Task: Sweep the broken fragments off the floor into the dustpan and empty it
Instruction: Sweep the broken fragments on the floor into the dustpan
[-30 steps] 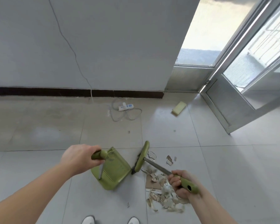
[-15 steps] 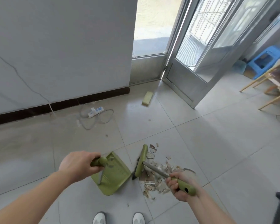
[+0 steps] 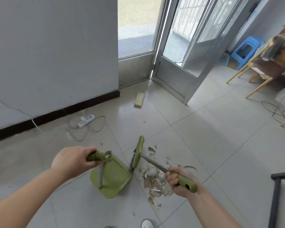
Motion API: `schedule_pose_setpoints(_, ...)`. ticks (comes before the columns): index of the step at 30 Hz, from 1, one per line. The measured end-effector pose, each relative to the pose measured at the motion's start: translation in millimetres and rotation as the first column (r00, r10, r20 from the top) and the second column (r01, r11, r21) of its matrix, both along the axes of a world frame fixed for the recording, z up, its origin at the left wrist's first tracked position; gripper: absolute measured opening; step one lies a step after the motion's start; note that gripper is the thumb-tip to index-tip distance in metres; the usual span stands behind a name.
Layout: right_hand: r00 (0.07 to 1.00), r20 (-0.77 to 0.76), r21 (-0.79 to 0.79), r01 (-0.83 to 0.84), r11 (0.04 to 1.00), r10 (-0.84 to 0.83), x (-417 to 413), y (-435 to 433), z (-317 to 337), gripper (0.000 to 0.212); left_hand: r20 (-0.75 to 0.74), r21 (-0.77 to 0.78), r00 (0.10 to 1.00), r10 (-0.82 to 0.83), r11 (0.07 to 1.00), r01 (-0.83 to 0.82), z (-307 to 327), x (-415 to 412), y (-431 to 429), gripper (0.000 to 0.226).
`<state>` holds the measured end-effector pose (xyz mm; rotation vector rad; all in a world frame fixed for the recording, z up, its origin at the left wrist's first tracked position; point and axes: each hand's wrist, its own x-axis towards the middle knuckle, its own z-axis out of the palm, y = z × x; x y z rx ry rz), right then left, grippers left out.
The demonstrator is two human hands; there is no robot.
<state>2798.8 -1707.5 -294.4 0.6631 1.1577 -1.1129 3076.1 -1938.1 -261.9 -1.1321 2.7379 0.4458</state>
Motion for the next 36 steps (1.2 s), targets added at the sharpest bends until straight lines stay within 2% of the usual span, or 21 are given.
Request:
schedule_pose_setpoints(7,0.995,0.053,-0.05,0.089,0.995,-0.086,-18.6,-49.3,-31.0,0.041,0.018,-0.036,0.996,-0.084,0.996,0.085,-12.6,-32.7,-31.3,0.034)
schedule_pose_setpoints(10,0.98,0.072,-0.067,0.192,0.979,-0.188,-26.3,-56.0,-39.4,0.034,0.016,-0.043,0.993,-0.119,0.992,0.119,-20.4,-46.9,-43.9,0.037)
schedule_pose_setpoints(16,0.915,0.133,-0.055,0.39,0.919,-0.38,-34.0,-30.7,-39.5,0.033,0.024,-0.041,0.981,-0.191,0.98,0.192,-21.1,-65.1,-55.5,0.041)
schedule_pose_setpoints(22,0.889,0.106,-0.034,0.45,0.892,-0.445,-14.8,7.4,-30.1,0.03,0.032,-0.06,0.966,-0.255,0.965,0.257,-23.7,-72.4,-47.3,0.047)
schedule_pose_setpoints(28,0.856,0.156,-0.013,0.5,0.866,-0.492,-8.7,38.8,-21.3,0.032,0.034,-0.07,0.955,-0.294,0.953,0.296,-23.0,-79.6,-36.9,0.048)
schedule_pose_setpoints(36,0.86,0.164,-0.004,0.489,0.872,-0.482,-19.7,65.0,-4.8,0.035,0.034,-0.083,0.934,-0.356,0.93,0.358,-21.6,-98.2,-28.1,0.054)
